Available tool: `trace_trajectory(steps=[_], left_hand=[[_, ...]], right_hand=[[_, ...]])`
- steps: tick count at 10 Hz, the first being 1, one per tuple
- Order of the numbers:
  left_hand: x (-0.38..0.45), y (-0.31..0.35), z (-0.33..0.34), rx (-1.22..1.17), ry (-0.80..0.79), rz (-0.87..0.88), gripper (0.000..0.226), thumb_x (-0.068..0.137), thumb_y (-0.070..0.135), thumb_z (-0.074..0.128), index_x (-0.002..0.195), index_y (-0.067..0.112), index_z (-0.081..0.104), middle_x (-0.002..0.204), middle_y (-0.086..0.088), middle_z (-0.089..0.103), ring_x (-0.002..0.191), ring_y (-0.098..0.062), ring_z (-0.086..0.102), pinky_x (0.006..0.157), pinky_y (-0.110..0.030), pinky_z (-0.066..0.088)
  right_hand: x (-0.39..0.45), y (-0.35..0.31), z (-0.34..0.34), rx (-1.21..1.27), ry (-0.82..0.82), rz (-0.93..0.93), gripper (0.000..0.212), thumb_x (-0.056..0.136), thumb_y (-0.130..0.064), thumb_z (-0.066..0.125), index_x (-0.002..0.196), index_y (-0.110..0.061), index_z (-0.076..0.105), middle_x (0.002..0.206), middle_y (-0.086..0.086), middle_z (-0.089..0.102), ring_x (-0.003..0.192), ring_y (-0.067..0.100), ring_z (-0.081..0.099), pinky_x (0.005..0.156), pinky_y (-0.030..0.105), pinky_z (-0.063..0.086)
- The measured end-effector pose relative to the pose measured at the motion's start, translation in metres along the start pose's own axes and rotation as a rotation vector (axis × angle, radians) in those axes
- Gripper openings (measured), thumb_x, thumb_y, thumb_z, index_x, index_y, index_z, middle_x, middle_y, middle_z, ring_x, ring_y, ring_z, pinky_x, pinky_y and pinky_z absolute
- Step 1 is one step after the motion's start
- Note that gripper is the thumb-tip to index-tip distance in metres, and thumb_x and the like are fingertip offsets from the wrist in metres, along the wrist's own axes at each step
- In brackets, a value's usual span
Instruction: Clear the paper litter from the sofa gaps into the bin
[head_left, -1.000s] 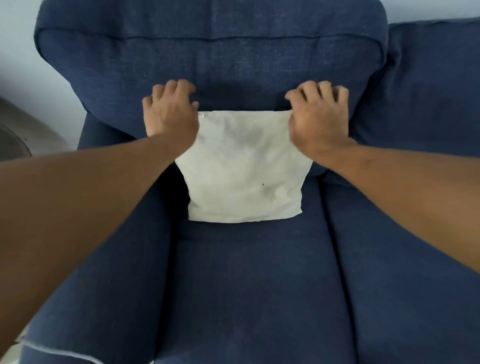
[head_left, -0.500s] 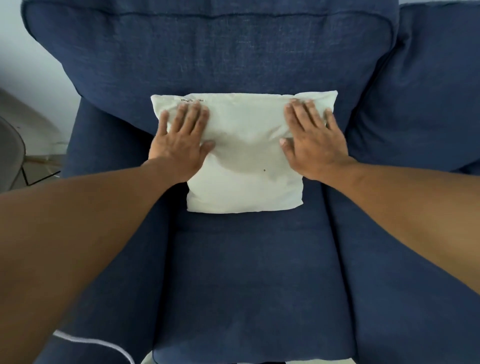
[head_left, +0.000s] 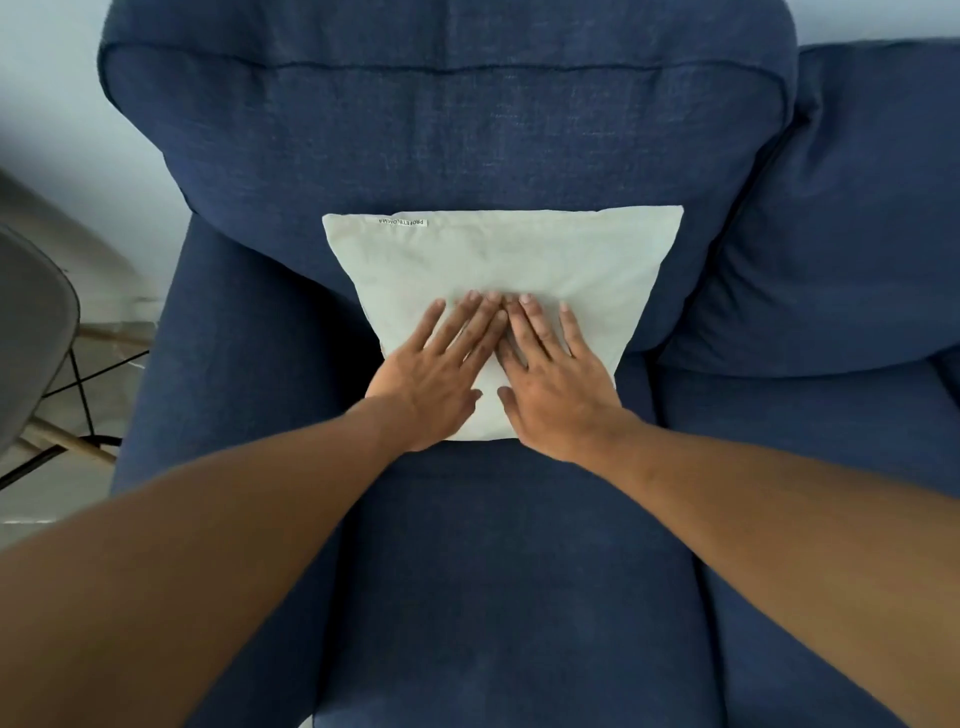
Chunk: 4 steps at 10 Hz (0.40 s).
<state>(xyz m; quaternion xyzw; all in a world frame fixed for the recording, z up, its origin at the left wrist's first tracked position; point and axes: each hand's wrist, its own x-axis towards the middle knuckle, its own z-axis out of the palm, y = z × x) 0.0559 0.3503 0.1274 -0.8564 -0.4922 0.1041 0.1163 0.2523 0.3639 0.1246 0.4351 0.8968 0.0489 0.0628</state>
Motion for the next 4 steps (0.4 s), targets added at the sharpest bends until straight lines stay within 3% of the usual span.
trace_trajectory(steps=[1,2,4], left_hand=[[0.0,0.007,0.017,0.021,-0.038,-0.016,0.084,0.1,0.049,0.023,0.151,0.002,-0.024,0.16,-0.017,-0.027,0.146,-0.032,-0.026,0.119,-0.052,0.0],[0.003,-0.002,0.034,0.007,-0.044,-0.157,0.08,0.102,0.054,0.013,0.149,0.007,-0.031,0.159,-0.011,-0.032,0.146,-0.027,-0.029,0.119,-0.052,-0.007],[-0.037,-0.03,0.054,-0.102,-0.221,-0.614,0.085,0.1,0.055,0.017,0.149,0.003,-0.029,0.158,-0.016,-0.032,0.148,-0.033,-0.019,0.12,-0.054,-0.004]], right_hand=[[-0.004,0.002,0.019,-0.027,-0.071,0.019,0.076,0.104,-0.043,0.028,0.163,-0.012,-0.008,0.169,0.012,-0.021,0.155,0.029,-0.023,0.123,0.06,0.0],[-0.008,0.031,0.031,0.043,-0.094,0.099,0.079,0.105,-0.04,0.029,0.16,-0.016,-0.022,0.167,0.002,-0.032,0.153,0.021,-0.028,0.125,0.058,-0.002],[-0.044,0.077,0.041,0.127,-0.122,0.406,0.082,0.103,-0.039,0.032,0.159,-0.019,-0.025,0.164,-0.005,-0.037,0.156,0.024,-0.019,0.126,0.057,-0.001]])
